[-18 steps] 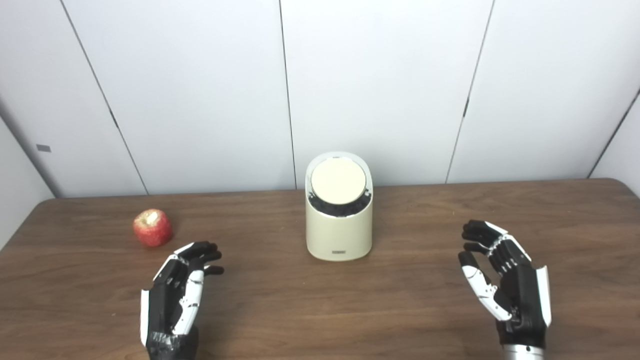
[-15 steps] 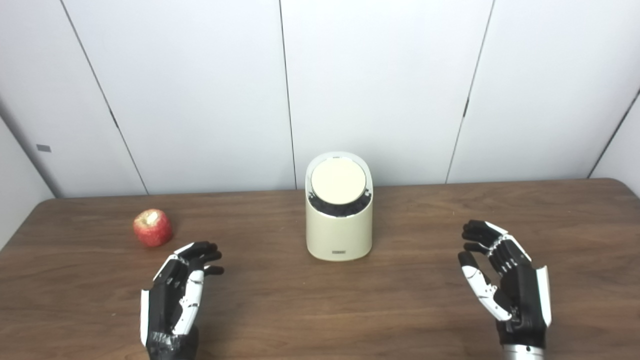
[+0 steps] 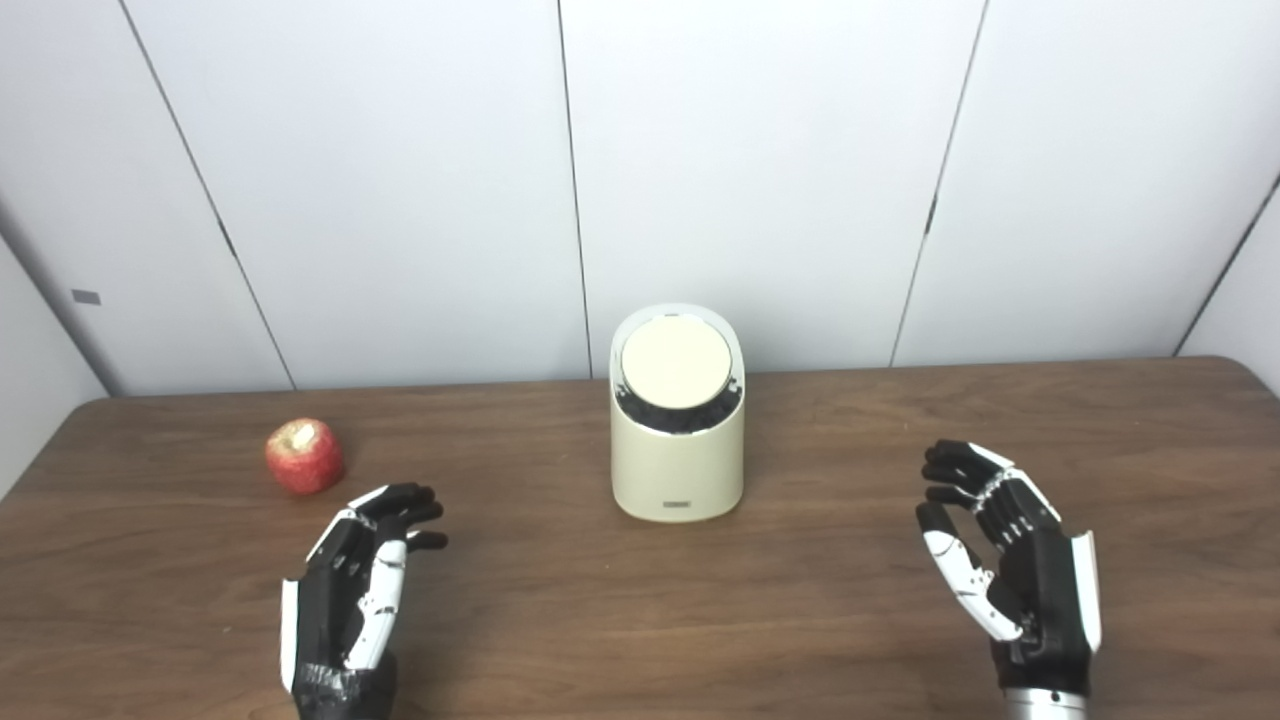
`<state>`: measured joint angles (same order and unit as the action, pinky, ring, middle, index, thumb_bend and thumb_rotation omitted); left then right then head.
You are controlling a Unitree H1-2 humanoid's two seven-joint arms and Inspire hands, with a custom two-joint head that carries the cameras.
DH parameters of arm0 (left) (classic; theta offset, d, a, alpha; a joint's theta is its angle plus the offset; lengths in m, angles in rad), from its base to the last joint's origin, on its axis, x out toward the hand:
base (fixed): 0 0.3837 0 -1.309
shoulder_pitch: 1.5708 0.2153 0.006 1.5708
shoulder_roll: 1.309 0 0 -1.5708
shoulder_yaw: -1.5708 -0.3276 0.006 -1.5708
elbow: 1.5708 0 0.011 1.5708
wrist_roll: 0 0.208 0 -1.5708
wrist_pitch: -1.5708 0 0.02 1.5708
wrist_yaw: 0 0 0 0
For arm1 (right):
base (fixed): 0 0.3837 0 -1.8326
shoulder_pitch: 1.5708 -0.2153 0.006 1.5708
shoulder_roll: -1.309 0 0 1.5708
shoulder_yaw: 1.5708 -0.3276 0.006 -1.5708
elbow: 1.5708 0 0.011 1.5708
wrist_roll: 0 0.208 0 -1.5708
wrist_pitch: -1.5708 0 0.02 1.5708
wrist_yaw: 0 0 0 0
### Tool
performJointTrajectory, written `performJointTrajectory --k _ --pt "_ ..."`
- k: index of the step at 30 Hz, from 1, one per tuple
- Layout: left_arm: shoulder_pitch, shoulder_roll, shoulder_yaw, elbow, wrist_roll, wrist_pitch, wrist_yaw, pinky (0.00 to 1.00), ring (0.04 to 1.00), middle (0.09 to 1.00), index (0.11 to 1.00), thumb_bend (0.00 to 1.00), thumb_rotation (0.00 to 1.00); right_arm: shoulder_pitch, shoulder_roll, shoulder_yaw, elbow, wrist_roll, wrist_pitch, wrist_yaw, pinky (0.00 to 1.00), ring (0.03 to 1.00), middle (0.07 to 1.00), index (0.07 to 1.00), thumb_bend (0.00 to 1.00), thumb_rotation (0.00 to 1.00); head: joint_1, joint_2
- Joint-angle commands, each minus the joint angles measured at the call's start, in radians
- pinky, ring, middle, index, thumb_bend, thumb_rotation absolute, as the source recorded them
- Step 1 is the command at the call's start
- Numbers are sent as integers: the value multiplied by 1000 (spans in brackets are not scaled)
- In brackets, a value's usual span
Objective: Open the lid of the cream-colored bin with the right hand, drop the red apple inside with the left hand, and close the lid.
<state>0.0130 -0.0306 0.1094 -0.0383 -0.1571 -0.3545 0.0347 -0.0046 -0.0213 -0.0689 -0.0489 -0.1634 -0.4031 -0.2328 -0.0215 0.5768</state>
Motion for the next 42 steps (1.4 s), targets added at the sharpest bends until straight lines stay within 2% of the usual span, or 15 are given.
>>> performJointTrajectory --k 1,3,6,8,11,14,18,21,24,28,32,35,37,42 --pt "-30 -7 -4 8 8 -18 1 560 664 669 646 308 406 12 6 -7 14 -9 -20 -4 605 682 698 682 255 350 -1 0" --pt "-35 -6 -3 18 7 -26 0 553 662 668 644 312 405 16 7 -11 -18 14 7 6 645 701 712 692 271 286 -3 -3" --pt "-41 -3 -2 31 2 -32 -5 556 662 667 643 318 412 19 1 -12 -71 -4 82 18 678 732 736 716 349 376 -9 -6" --pt "-45 -2 -2 38 -5 -35 -8 560 664 668 643 314 408 20 -14 -5 -118 -36 156 36 707 769 783 764 453 496 -11 -7" --pt "-52 -2 -1 50 -12 -37 -10 563 664 670 643 313 389 5 -36 -1 -189 -57 274 73 761 819 835 819 538 538 -17 -14" --pt "-60 -2 -1 65 -11 -46 -10 564 664 670 642 308 378 -34 -44 -1 -283 -81 399 100 755 823 846 839 674 572 -20 -22" --pt "-71 -4 0 89 -18 -54 -12 565 664 666 639 335 391 -103 -54 2 -387 -99 553 135 722 809 852 859 704 582 -22 -36" --pt "-77 -3 -1 105 -22 -58 -18 571 667 669 642 332 393 -166 -74 4 -420 -143 638 153 685 802 846 862 737 592 -23 -45" --pt "-80 -3 -1 108 -17 -54 -17 578 667 668 643 327 386 -229 -90 9 -437 -189 717 172 715 814 845 858 789 599 -24 -46" --pt "-82 1 -3 112 -18 -52 -23 591 675 674 651 316 379 -315 -97 35 -460 -263 821 197 761 834 854 867 792 592 -27 -52" --pt "-86 0 -2 121 -24 -55 -24 596 678 674 650 310 368 -379 -109 69 -451 -326 867 232 744 842 872 884 795 592 -28 -56" --pt "-89 1 -2 129 -27 -63 -27 595 678 675 650 311 364 -414 -102 80 -411 -317 866 242 753 855 886 903 819 565 -26 -60" --pt "-88 1 -3 130 -27 -64 -28 591 676 673 650 310 365 -430 -109 97 -387 -342 865 246 732 838 876 907 835 571 -23 -63" --pt "-83 0 -5 131 -27 -75 -33 583 672 671 651 296 374 -481 -105 127 -290 -386 865 234 663 801 867 898 887 487 -16 -62"
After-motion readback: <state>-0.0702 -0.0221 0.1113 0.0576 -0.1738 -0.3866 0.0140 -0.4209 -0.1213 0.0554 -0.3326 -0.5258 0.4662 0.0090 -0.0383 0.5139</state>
